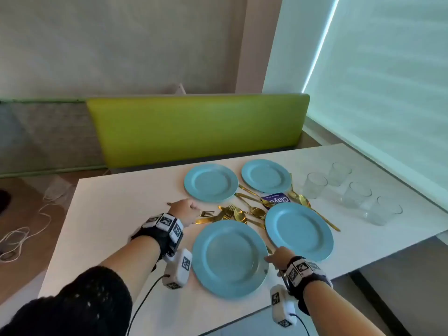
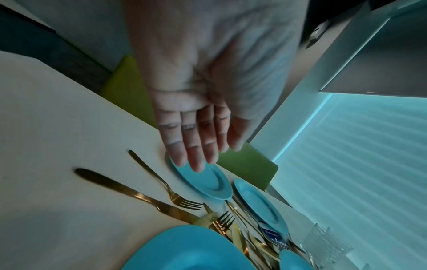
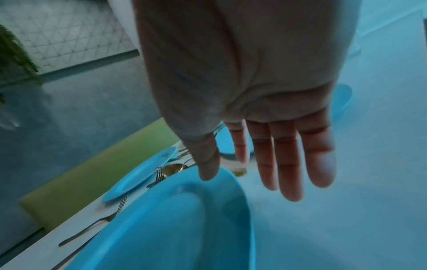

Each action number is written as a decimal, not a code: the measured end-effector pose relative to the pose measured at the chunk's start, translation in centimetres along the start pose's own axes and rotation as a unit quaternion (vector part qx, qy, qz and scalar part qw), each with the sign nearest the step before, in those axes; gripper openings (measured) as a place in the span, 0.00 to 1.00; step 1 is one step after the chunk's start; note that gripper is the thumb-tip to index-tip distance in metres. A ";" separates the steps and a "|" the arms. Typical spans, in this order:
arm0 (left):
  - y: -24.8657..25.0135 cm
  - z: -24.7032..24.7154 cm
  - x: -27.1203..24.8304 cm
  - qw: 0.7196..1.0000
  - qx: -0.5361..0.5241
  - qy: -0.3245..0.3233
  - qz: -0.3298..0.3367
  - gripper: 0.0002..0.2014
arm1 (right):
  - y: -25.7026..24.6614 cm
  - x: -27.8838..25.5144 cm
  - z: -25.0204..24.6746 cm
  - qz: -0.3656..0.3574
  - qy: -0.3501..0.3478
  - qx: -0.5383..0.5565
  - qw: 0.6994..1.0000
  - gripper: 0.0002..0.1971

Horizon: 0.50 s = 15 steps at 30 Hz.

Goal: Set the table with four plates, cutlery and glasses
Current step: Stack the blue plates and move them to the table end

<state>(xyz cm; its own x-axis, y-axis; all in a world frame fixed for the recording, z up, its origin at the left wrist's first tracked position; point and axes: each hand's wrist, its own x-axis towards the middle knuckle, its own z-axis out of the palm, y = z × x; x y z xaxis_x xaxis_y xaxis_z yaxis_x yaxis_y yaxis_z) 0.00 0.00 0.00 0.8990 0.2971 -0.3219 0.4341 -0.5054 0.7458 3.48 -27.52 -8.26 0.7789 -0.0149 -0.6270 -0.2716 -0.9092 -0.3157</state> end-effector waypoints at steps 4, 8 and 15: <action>-0.7 -0.3 0.9 1.000 -0.020 -0.017 -0.017 0.02 | -0.2 1.3 1.1 0.033 0.000 0.096 0.995 0.11; -1.9 0.5 2.0 0.997 -0.061 -0.043 -0.035 0.03 | -0.4 1.7 2.0 0.062 -0.010 0.151 0.987 0.14; -2.5 -0.1 5.0 0.993 -0.038 -0.106 -0.019 0.08 | -1.7 0.7 1.0 0.068 0.028 0.184 0.980 0.14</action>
<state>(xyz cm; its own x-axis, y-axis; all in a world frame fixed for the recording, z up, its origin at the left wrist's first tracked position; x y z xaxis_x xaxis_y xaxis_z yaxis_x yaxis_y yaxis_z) 3.39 2.79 -3.42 0.8774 0.1331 -0.4608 0.4699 -0.4315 0.7701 3.98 -25.55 -8.86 0.7480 -0.1569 -0.6448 -0.5523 -0.6859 -0.4738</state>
